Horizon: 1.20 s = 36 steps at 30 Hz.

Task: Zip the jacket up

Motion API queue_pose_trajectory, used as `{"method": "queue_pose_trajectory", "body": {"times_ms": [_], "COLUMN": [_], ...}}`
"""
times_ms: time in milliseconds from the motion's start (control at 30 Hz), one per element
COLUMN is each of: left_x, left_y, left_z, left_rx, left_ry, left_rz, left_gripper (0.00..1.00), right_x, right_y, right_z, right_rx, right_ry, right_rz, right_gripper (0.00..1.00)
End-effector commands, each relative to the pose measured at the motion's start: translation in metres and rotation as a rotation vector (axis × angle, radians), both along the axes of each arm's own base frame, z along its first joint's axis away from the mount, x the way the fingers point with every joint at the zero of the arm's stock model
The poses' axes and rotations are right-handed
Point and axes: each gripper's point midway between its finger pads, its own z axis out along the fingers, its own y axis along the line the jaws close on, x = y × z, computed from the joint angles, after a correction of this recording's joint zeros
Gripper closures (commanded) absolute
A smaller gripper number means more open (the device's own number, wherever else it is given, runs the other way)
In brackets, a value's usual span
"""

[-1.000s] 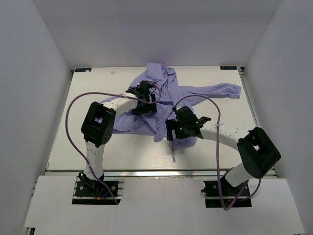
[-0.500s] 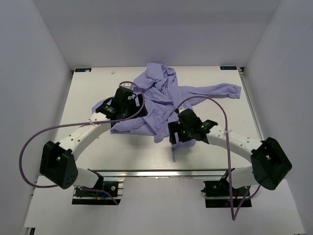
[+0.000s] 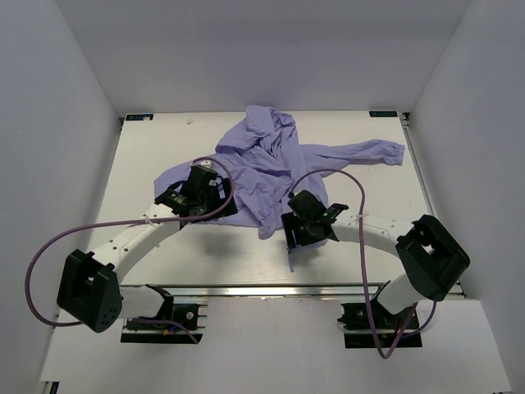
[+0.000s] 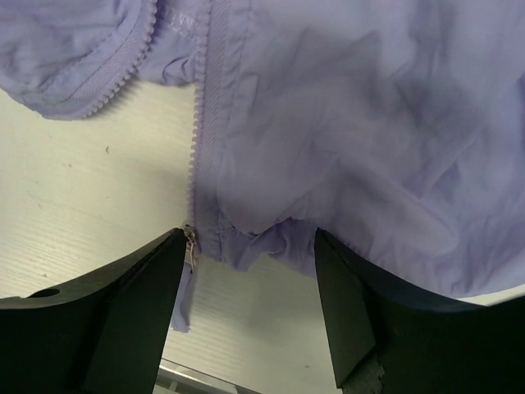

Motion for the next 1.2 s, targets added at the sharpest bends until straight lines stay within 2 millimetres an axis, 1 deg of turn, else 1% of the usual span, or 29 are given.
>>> {"method": "queue_pose_trajectory", "body": {"times_ms": [0,100,167,267,333,467,533,633,733,867,1000,1167], "left_x": [0.004,0.006,0.005,0.004,0.003,0.002,0.002,0.003,0.002,0.002,0.001,0.0], "left_y": [0.0,-0.001,0.001,0.003,0.005,0.008,0.008,0.007,0.007,0.005,0.004,0.002], "left_z": [0.013,0.014,0.014,0.014,0.014,0.015,0.015,0.016,0.018,0.021,0.025,0.027], "left_rx": [-0.012,-0.012,-0.007,0.001,0.007,0.013,0.013,0.009,0.004,-0.008,-0.024,-0.036], "left_ry": [-0.038,-0.038,-0.038,-0.039,-0.036,-0.04,-0.04,-0.044,-0.047,-0.062,-0.076,-0.077], "left_rz": [0.016,0.016,0.02,0.028,0.033,0.046,0.046,0.043,0.039,0.031,0.024,0.012], "left_gripper": [0.02,0.02,0.02,0.02,0.02,0.02,0.02,0.02,0.02,0.02,0.02,0.02], "right_x": [-0.002,-0.003,-0.002,-0.002,-0.001,-0.003,-0.004,-0.006,-0.005,-0.004,-0.002,-0.003], "right_y": [0.004,0.003,-0.002,-0.006,-0.009,-0.012,-0.011,-0.007,0.002,0.011,0.015,0.016], "right_z": [-0.004,-0.011,-0.016,-0.023,-0.025,-0.031,-0.033,-0.031,-0.019,-0.006,0.003,0.006], "right_rx": [-0.008,-0.037,-0.07,-0.09,-0.099,-0.12,-0.12,-0.102,-0.046,0.011,0.033,0.039], "right_ry": [-0.023,-0.022,-0.029,-0.024,-0.022,-0.012,-0.004,0.006,-0.002,-0.017,-0.021,-0.014], "right_rz": [-0.013,-0.037,-0.063,-0.108,-0.139,-0.151,-0.147,-0.126,-0.107,-0.098,-0.104,-0.116], "right_gripper": [0.31,0.31,0.32,0.36,0.41,0.48,0.45,0.44,0.41,0.41,0.4,0.38]}}
